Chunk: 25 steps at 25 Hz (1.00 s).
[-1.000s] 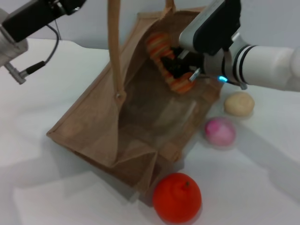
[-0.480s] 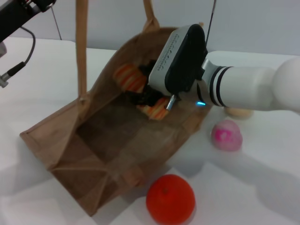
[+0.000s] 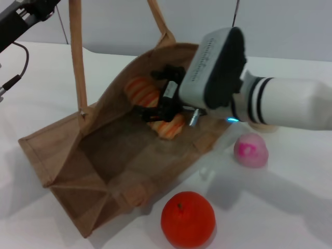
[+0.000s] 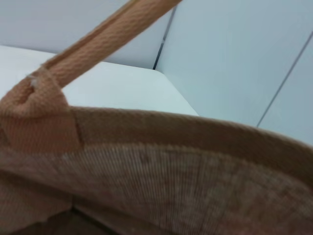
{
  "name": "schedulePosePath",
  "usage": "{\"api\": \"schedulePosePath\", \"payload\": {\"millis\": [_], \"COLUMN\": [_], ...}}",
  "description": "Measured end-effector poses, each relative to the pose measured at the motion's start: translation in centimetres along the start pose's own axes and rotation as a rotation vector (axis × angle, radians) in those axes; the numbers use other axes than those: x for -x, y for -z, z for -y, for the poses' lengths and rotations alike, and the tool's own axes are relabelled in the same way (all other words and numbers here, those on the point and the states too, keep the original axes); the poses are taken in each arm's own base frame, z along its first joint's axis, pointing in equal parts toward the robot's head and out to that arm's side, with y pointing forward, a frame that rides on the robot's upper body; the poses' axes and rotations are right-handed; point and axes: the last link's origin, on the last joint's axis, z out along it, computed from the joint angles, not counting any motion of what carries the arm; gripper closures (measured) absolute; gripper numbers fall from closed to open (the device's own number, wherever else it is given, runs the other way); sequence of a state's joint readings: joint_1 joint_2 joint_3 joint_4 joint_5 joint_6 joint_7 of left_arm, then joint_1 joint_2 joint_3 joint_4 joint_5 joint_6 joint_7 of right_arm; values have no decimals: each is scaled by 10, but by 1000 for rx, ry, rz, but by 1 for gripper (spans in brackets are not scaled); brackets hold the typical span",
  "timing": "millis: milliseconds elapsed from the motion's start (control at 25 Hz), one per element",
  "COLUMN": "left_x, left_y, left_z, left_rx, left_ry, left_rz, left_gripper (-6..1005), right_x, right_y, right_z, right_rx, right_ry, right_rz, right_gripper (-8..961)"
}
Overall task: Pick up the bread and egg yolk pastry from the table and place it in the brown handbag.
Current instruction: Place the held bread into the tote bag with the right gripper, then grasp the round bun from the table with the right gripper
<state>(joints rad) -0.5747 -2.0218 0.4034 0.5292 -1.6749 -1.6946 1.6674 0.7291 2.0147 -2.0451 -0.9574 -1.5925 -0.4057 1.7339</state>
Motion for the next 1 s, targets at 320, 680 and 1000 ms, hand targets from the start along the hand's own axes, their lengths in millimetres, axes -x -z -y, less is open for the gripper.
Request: {"api": "schedulePosePath", "payload": {"millis": [320, 680, 1000], "left_x": [0, -4, 0], "left_y": [13, 27, 29], "left_z": [6, 10, 13], "left_rx": [-66, -124, -145], "left_ry": [-15, -31, -26], "left_rz": [-25, -61, -68], "left_gripper": [883, 878, 871], "right_x": [-22, -68, -105], "right_y": [30, 82, 97], "right_z": [28, 62, 75], "right_rx": [-58, -147, -210], "right_ry": [-113, -246, -298], "right_rz": [17, -15, -117], "right_gripper": [56, 55, 54]}}
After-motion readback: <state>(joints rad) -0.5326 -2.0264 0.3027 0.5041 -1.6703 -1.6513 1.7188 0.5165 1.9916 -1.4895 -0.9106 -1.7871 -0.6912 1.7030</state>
